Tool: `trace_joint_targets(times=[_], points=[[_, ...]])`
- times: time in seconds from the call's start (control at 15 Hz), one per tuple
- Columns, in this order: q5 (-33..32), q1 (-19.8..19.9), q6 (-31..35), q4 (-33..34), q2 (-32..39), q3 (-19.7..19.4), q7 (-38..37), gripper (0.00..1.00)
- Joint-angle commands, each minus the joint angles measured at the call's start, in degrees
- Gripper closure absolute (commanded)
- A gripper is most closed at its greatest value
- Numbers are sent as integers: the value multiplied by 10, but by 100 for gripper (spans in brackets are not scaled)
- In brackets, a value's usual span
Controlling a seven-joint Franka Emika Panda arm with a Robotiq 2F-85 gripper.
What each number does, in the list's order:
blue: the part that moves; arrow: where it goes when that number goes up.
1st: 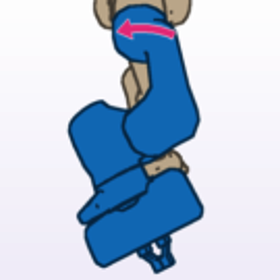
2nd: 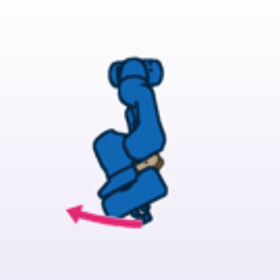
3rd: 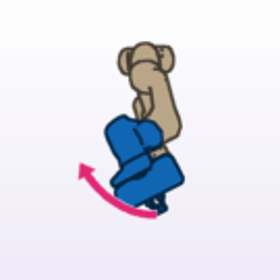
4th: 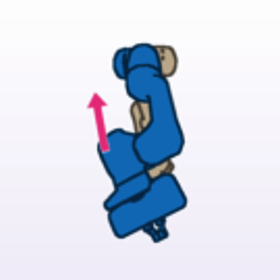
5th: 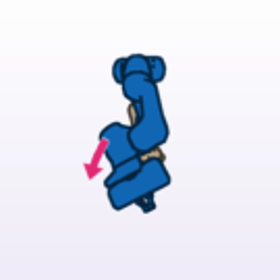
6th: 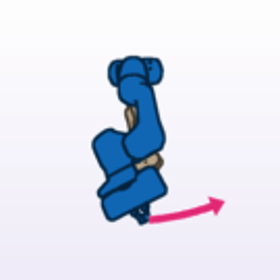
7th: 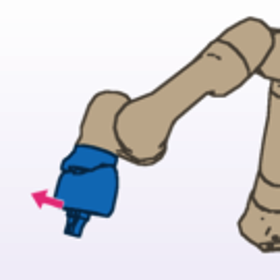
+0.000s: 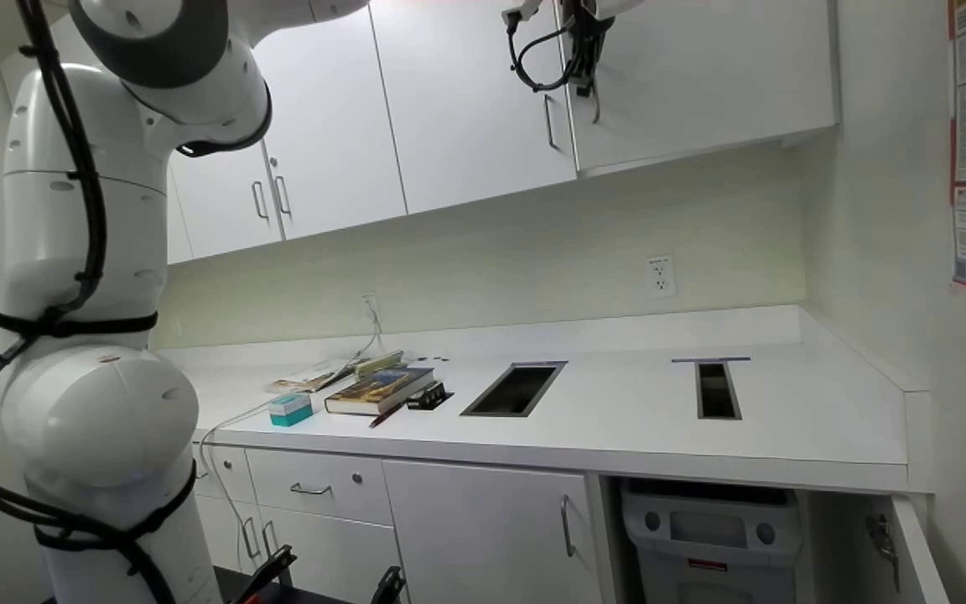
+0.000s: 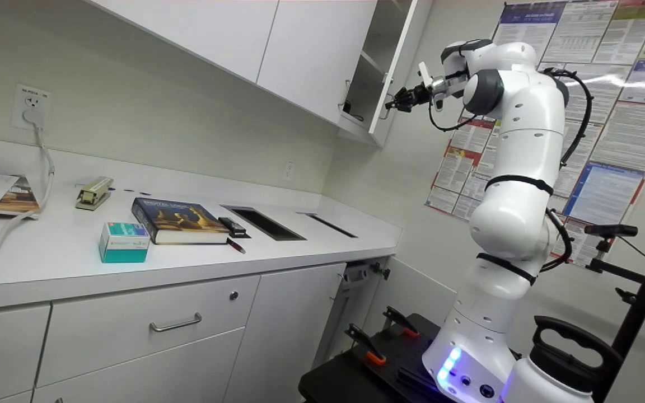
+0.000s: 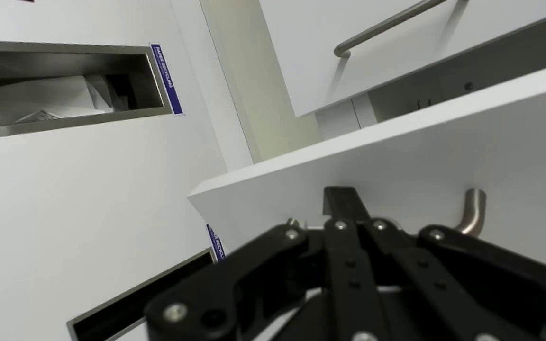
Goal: Close the open upper cabinet door
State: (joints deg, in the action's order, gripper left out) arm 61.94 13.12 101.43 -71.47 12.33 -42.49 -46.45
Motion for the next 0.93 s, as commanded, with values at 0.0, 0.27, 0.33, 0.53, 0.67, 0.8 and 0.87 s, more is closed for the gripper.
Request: trace_joint_targets(times=[0.0,0.27,0.33,0.53,0.67,0.8,0.87], points=[[-13,43,5,4,-5,51,-5,99],[26,56,64,-6,7,113,20,100],[38,27,85,-11,14,92,36,100],[72,16,161,-12,31,119,91,100],[79,49,208,-1,42,181,119,100],[79,56,242,3,48,208,141,100],[68,61,248,8,49,218,143,100]])
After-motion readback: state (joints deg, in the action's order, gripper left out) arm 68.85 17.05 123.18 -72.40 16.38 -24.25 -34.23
